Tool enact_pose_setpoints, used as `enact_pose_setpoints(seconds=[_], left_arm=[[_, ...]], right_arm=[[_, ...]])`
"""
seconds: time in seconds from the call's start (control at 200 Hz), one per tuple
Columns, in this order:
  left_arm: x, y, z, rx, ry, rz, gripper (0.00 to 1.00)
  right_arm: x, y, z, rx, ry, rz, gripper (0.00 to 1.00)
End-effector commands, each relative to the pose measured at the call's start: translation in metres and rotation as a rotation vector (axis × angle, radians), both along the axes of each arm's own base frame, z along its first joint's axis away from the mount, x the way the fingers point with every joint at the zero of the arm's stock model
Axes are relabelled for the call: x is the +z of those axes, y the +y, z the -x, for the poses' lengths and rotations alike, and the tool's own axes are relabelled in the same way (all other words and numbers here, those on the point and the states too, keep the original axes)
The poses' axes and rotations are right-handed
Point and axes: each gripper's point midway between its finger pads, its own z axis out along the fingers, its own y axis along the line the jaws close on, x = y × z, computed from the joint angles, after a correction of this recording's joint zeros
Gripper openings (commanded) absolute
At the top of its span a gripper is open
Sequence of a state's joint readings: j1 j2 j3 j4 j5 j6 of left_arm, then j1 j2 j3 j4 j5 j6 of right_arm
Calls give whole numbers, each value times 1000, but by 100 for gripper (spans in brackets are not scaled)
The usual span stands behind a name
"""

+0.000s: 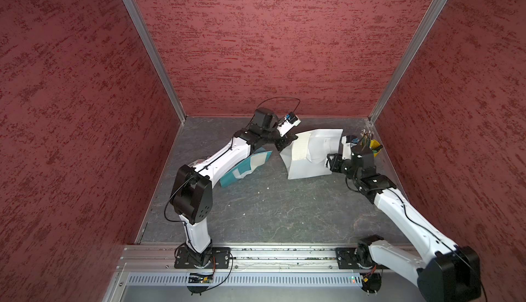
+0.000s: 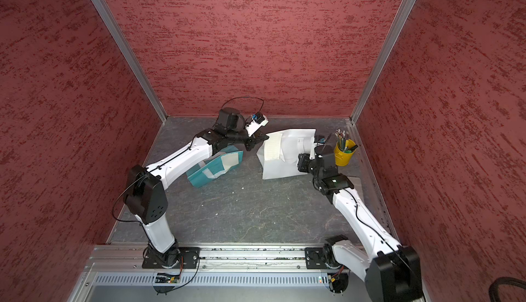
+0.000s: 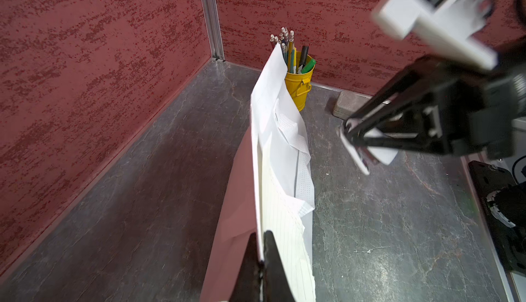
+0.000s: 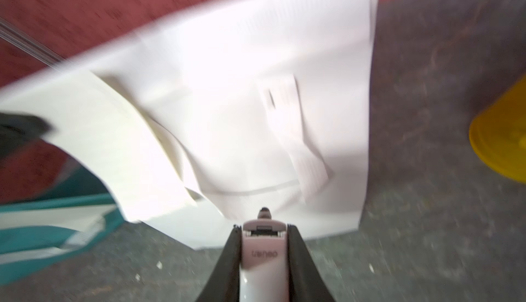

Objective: Staple the receipts to the bags
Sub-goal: Pick up the stapler from the center of the board, then place the stapler in the takeout bag.

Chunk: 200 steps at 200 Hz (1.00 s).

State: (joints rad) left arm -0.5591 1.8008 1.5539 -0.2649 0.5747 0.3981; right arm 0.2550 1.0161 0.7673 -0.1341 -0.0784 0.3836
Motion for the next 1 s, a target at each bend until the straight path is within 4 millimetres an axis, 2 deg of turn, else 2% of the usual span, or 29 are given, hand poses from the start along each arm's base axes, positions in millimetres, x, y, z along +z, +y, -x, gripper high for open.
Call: enact_pose_setpoints(seconds=[0.0,0.065,0.135,0.316,0.466,0.631,0.997], left_arm=[[16,1,1,19,-63,21,0],[18,0,2,21,-79,28,0],[18,-1,3,26,-92,31,0],[19,-4,3,31,-110,21,0],[19,-5,4,29,-125,6,0],[18,-6,6,22,-128,-2,0],[16,-6,6,17,-129,-6,0]], right_arm=[[83,1,-13,-39,-332,-130,0],[107,3,-14,-37,-421,-179,0],[124,10,-17,-19,-488,-227,0],[145,37,-24,45,-573,-315,0],[144,62,-35,81,-565,-334,0],[138,81,-42,86,-556,-328,0],[123,94,-54,6,-525,-183,0]])
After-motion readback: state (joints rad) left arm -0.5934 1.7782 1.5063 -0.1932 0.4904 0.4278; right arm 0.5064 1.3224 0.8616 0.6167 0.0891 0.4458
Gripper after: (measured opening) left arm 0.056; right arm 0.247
